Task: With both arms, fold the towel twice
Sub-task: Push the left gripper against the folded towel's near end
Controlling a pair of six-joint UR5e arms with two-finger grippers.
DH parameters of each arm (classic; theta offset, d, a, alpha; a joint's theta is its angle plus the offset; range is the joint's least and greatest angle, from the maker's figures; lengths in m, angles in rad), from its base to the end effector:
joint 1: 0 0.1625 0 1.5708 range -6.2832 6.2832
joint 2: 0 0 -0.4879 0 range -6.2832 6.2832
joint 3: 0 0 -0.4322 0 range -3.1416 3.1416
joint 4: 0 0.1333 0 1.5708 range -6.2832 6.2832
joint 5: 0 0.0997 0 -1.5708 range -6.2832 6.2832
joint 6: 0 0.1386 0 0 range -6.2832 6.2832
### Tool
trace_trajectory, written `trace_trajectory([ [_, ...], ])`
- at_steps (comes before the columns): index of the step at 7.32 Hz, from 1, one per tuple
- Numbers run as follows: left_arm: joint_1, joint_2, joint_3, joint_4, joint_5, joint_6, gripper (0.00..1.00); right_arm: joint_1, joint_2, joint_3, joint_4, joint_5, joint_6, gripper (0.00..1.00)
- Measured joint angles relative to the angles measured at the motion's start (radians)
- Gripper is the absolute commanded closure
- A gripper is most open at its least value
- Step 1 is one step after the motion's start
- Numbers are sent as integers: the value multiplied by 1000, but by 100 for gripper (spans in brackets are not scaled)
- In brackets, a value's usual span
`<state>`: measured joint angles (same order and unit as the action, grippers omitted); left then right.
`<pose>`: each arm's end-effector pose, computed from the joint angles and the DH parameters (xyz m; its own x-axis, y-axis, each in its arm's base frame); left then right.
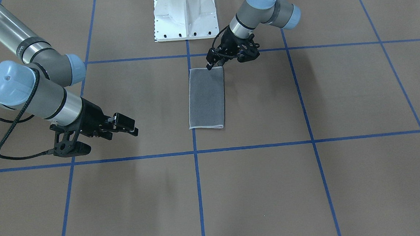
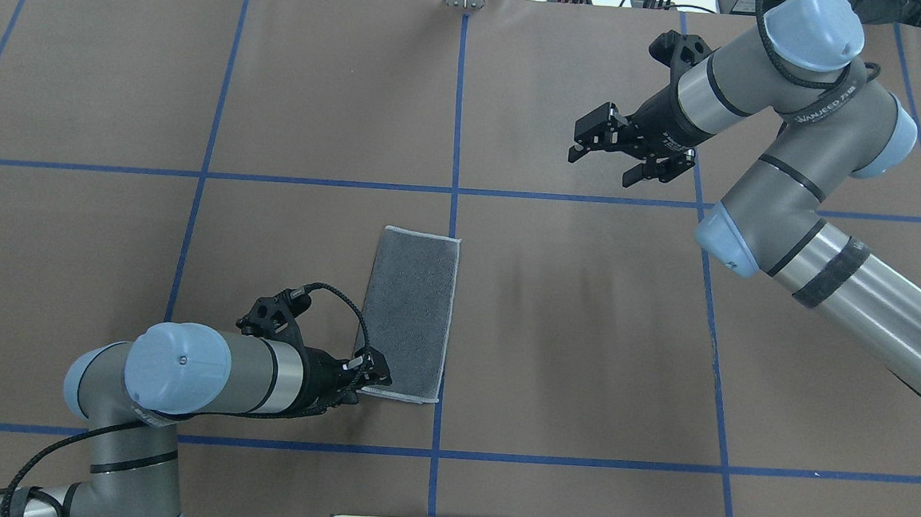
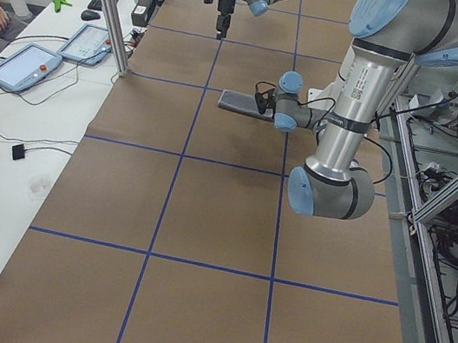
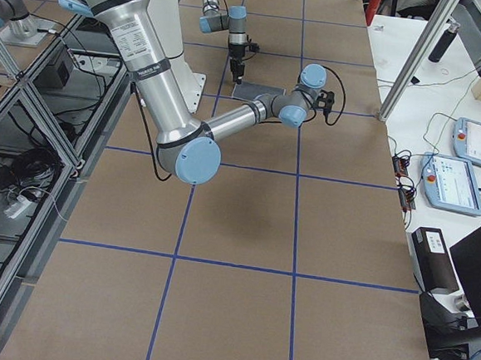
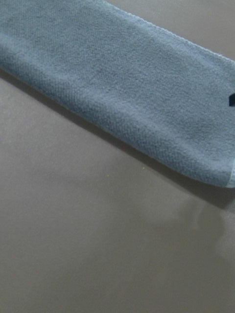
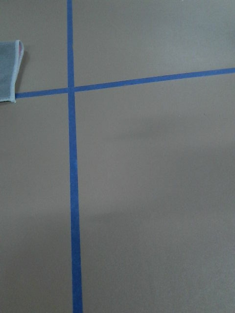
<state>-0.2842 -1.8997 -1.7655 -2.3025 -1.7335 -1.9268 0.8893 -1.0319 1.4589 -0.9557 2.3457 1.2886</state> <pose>0.6340 -0.3007 0.3558 0.2342 -0.4267 -0.8735 0.2246 0.8980 -0.3784 -0.4629 -0.6283 0.3661 0.3537 0.1203 0.9276 -0.0789 0.9920 -0.0985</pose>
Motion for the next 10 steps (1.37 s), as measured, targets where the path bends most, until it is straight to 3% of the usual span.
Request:
trace_trajectory([
  [4, 2, 46, -48, 1, -2, -1, 34, -3, 1, -9, 1, 0, 0, 0],
  [10, 0, 36, -15, 2, 0, 2, 34, -4, 1, -9, 0, 0, 0, 0],
])
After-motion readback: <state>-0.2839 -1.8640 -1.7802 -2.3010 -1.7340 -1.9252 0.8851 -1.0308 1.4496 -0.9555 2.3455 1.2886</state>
